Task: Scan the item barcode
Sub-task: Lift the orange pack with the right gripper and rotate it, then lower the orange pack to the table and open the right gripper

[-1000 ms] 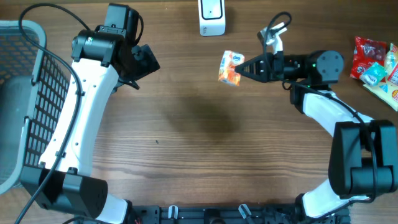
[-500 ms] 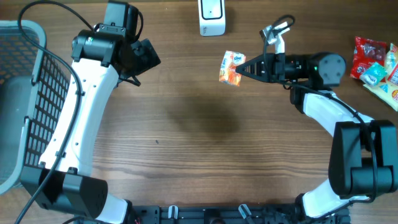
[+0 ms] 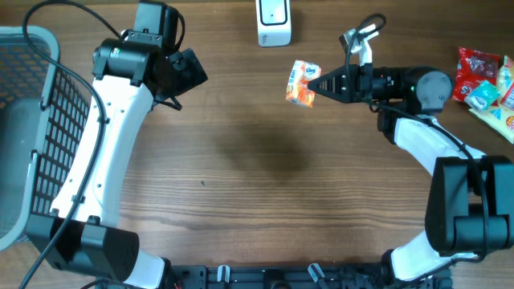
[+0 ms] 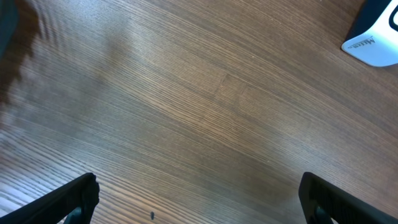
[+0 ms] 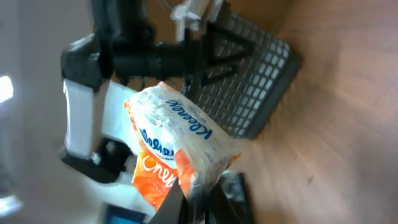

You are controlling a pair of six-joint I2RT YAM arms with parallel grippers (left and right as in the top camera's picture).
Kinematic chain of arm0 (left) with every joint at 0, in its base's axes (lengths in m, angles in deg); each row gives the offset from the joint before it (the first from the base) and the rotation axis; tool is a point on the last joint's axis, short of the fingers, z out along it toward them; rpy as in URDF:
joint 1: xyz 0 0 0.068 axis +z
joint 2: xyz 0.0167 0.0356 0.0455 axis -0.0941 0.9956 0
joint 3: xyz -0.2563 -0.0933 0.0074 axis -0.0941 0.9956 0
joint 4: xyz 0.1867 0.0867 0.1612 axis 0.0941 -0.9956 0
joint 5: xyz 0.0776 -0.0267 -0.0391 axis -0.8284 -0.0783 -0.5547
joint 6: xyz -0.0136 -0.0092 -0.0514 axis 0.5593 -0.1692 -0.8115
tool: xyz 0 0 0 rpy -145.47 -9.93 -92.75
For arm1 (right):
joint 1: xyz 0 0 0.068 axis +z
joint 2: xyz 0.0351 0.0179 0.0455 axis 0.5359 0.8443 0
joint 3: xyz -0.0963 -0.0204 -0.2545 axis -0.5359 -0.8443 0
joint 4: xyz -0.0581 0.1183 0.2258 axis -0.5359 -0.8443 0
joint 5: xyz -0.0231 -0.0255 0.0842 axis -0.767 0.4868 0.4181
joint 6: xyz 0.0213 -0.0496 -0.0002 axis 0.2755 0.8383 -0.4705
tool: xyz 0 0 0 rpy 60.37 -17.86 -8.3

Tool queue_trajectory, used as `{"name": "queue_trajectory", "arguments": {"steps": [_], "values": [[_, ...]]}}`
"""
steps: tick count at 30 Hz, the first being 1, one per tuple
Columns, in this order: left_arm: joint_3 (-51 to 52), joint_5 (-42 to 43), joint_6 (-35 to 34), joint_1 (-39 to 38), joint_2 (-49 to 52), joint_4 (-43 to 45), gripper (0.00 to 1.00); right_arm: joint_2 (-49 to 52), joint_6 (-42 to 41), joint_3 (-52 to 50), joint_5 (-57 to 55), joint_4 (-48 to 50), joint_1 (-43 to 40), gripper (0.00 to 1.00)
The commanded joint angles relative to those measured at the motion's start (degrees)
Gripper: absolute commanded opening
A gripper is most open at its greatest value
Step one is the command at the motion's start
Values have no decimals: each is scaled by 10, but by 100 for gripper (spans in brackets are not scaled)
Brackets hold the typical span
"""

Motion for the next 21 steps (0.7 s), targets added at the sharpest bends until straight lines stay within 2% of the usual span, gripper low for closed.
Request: {"name": "queue_trajectory", "arguments": {"steps": [1, 3, 4, 6, 7, 8, 10, 11, 15, 18, 19, 20, 21], "values": [[-4, -5, -7, 1, 2, 2, 100, -3, -6, 13, 30, -82, -2, 4], [-4, -5, -7, 1, 2, 2, 100, -2, 30, 12, -1, -135, -5, 4], [-4, -5, -7, 1, 2, 2, 100, 2, 84, 12, -21, -163, -5, 4], [-4, -5, -7, 1, 2, 2, 100, 6, 223, 12, -34, -301, -5, 4], [-4, -5, -7, 1, 2, 2, 100, 6, 327, 11, -57, -415, -5, 4], [-4, -5, -7, 1, 2, 2, 100, 6, 391, 10, -92, -511, -4, 4], [-4, -5, -7, 1, 2, 2, 100, 6, 551, 10, -271, -763, -4, 4], [-4, -5, -7, 1, 2, 2, 100, 6, 598, 11, -351, -832, -4, 4], [-4, -5, -7, 1, 2, 2, 100, 6, 687, 11, -610, -1017, -4, 5], [-4, -5, -7, 1, 2, 2, 100, 6, 717, 11, -749, -1097, -4, 7], [-4, -5, -7, 1, 2, 2, 100, 6, 733, 11, -775, -1118, -4, 30], [-4, -5, -7, 1, 2, 2, 100, 6, 746, 11, -784, -1130, -4, 46], [-4, -5, -7, 1, 2, 2, 100, 6, 745, 14, -804, -1149, -4, 54]]}}
